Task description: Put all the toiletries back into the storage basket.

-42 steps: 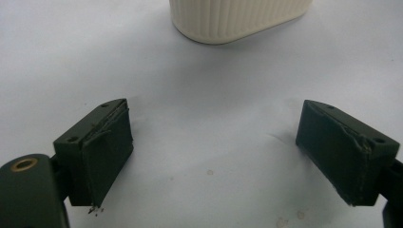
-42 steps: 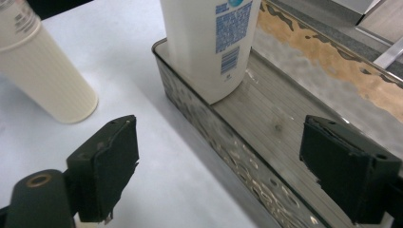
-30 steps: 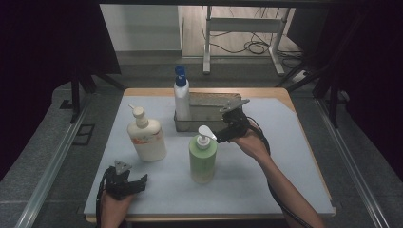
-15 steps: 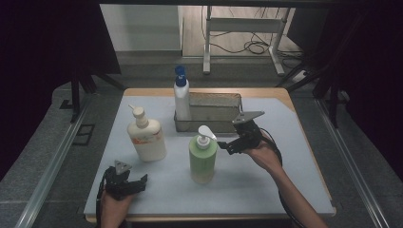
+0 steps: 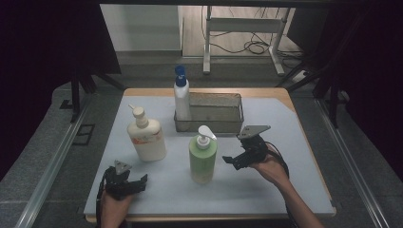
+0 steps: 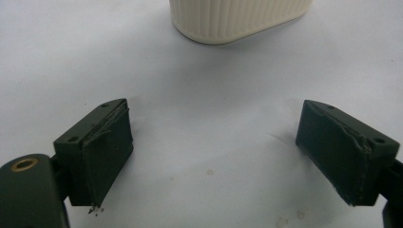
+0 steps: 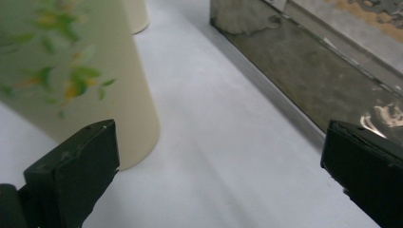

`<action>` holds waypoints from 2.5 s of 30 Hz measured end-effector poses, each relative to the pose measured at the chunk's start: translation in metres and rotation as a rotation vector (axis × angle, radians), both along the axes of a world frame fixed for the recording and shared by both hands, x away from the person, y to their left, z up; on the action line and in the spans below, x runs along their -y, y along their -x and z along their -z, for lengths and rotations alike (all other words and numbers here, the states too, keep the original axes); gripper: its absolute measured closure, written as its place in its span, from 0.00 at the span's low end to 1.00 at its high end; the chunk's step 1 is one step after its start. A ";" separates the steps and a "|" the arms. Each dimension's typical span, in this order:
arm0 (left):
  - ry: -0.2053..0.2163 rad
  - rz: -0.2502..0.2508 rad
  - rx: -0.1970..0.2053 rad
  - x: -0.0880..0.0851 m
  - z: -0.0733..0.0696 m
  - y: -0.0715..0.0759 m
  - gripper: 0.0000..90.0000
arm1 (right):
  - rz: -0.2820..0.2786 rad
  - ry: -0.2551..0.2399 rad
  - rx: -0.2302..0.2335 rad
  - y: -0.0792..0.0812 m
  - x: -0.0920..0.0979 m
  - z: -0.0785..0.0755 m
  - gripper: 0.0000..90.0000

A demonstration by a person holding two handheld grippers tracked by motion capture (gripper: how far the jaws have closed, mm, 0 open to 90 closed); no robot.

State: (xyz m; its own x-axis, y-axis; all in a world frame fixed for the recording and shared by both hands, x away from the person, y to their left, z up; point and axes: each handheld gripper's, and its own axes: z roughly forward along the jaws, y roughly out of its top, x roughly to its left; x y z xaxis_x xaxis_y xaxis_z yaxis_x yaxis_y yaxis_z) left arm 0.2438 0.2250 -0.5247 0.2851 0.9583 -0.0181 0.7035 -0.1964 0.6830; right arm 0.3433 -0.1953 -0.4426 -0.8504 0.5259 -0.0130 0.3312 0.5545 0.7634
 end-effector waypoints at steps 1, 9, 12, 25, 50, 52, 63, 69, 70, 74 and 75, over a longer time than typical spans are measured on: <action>0.000 0.000 0.000 0.000 0.000 0.000 0.13 | -0.005 -0.004 0.000 0.002 0.000 0.001 0.00; 0.000 0.000 0.000 0.000 0.000 0.000 0.13 | -0.071 -0.029 0.011 0.019 -0.008 0.000 0.00; 0.000 -0.001 0.001 0.000 0.000 0.000 0.13 | -0.088 -0.035 0.008 0.024 -0.014 -0.001 0.00; 0.001 -0.001 0.001 0.000 0.000 0.000 0.13 | -0.141 -0.065 0.000 0.031 -0.040 -0.002 0.00; 0.001 -0.001 0.001 0.000 0.000 0.000 0.13 | -0.149 -0.093 0.016 0.028 -0.082 0.001 0.02; 0.001 -0.001 0.000 0.000 0.000 0.000 0.13 | -0.150 -0.093 0.015 0.027 -0.084 0.002 0.03; 0.001 -0.001 0.001 0.000 0.000 0.000 0.13 | -0.107 -0.114 0.012 0.030 -0.083 0.001 0.13; 0.001 -0.001 0.001 0.000 0.000 0.000 0.13 | -0.074 -0.131 0.006 0.026 -0.079 -0.004 0.14; 0.001 -0.001 0.000 0.000 0.000 0.000 0.13 | -0.068 -0.141 0.003 0.024 -0.077 -0.007 0.14; 0.001 -0.001 0.000 0.000 0.000 0.000 0.13 | -0.050 -0.138 0.017 0.021 -0.074 -0.018 0.14; 0.001 -0.001 0.000 0.000 0.000 0.000 0.13 | -0.049 -0.133 0.022 0.020 -0.074 -0.020 0.14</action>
